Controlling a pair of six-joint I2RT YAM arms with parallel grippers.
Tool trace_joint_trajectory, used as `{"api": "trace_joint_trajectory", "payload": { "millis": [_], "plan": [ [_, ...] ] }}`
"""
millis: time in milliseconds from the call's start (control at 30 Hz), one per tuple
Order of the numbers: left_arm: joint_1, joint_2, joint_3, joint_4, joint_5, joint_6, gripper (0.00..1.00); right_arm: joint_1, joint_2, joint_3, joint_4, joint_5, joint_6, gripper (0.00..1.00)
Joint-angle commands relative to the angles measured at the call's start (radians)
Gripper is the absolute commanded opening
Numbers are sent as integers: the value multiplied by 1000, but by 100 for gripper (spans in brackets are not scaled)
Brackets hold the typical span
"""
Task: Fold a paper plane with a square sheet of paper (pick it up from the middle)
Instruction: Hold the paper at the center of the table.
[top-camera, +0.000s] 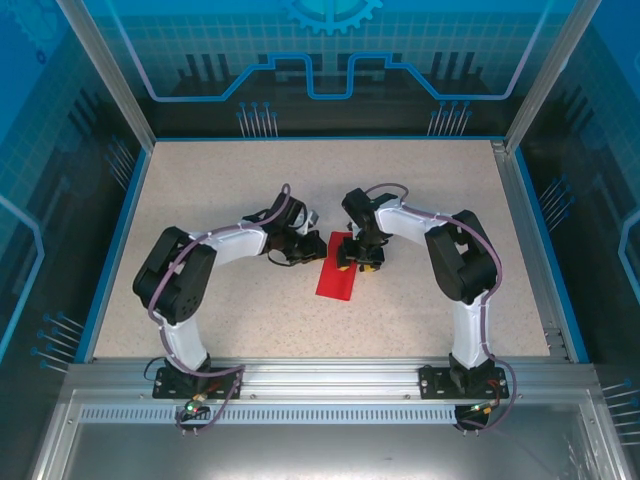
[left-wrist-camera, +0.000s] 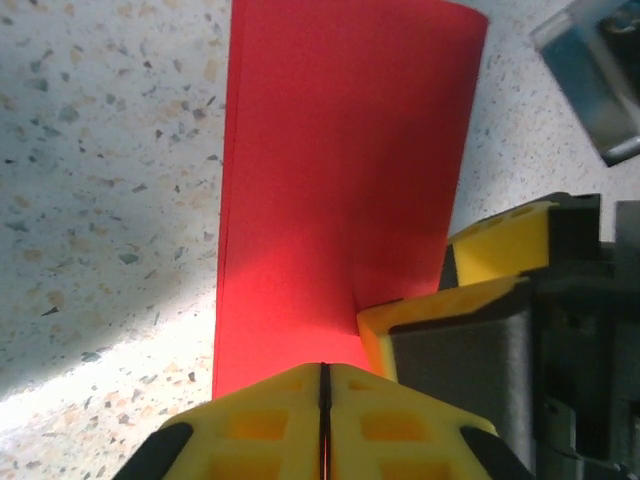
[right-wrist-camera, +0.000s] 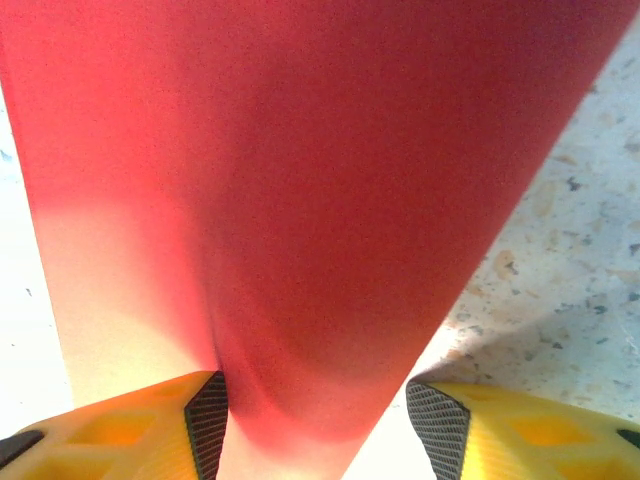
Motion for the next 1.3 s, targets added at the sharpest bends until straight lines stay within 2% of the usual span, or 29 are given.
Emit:
{"api": "trace_joint_trajectory", "payload": {
  "millis": [0,67,900,1100,1267],
  "plan": [
    [-13,34,37,-21,30,-7,5,5,106,-54,10,106,-22,59],
    [-20,49,49,-21,30,-7,0,5,106,-56,11,107,-21,59],
    [-50,187,105,-85,-55,-8,0,5,96,-55,27,92,-15,61],
    [-50,178,77,-81,-68,-5,0,-11,-29,-81,113,53,0,63],
    [-51,174,72,-76,-65,-4,0,-79,-253,-247,338,-57,60,64]
  ]
}}
